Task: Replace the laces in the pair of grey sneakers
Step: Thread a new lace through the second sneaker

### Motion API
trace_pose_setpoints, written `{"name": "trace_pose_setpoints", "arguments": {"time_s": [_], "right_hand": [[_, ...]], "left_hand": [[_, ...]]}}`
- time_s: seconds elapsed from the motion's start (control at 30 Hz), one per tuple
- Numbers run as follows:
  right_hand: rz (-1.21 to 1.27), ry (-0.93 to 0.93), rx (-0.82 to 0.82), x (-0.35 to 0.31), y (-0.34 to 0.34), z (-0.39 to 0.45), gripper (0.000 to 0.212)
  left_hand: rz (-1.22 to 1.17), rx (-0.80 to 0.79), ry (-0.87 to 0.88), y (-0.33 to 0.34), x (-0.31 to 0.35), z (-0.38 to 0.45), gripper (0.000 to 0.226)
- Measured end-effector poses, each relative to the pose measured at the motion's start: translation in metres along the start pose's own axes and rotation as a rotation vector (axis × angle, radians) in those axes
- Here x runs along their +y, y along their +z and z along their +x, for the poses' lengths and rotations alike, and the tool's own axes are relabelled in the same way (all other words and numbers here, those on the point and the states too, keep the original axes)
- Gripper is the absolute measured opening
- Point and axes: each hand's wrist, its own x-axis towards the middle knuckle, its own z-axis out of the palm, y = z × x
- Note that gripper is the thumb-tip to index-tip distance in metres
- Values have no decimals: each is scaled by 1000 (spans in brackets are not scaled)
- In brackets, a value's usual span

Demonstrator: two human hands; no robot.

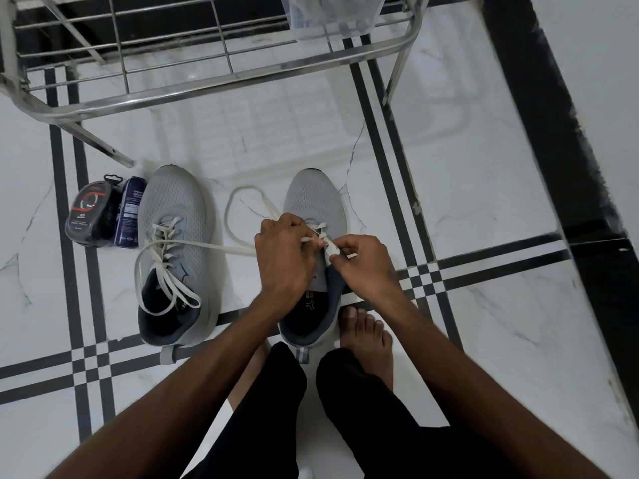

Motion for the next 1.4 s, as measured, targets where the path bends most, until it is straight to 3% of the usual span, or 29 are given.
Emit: {"name": "trace_pose_setpoints", "arguments": {"time_s": [0.43, 0.5, 0.57, 0.63, 0.8, 0.93, 1.07, 1.2, 1.23, 1.3, 1.33, 1.4], "right_hand": [[-24, -41, 42, -2, 4, -3, 17], [62, -4, 26, -2, 4, -2, 19], [306, 117, -24, -3, 0, 1, 31], [492, 184, -75, 0, -2, 4, 26], [546, 199, -91, 5, 7, 16, 14], [303, 113, 44, 0, 6, 26, 16], [314, 182, 194, 15, -16, 29, 15], [605, 515, 580, 50, -77, 35, 27], [589, 577, 645, 60, -90, 34, 31], [192, 603, 708, 67, -95, 26, 30], [-60, 500, 710, 61, -88, 19, 27], [-379, 64, 596, 40, -60, 3, 40]], "left_hand": [[98, -30, 63, 1, -2, 5, 11], [20, -3, 19, 2, -5, 5, 10], [-27, 3, -24, 4, -7, 7, 11], [-38, -23, -47, 7, -8, 8, 13], [-89, 25, 2, 2, -10, 3, 19], [-38, 79, 8, -3, -25, -11, 66], [-318, 143, -184, -2, -27, -28, 52], [-313, 124, -186, -4, -28, -32, 50], [-301, 111, -180, -5, -28, -32, 51], [-290, 73, -170, -6, -26, -35, 54], [-279, 53, -159, -6, -23, -36, 55], [-255, 26, -141, -5, -20, -38, 53]]}}
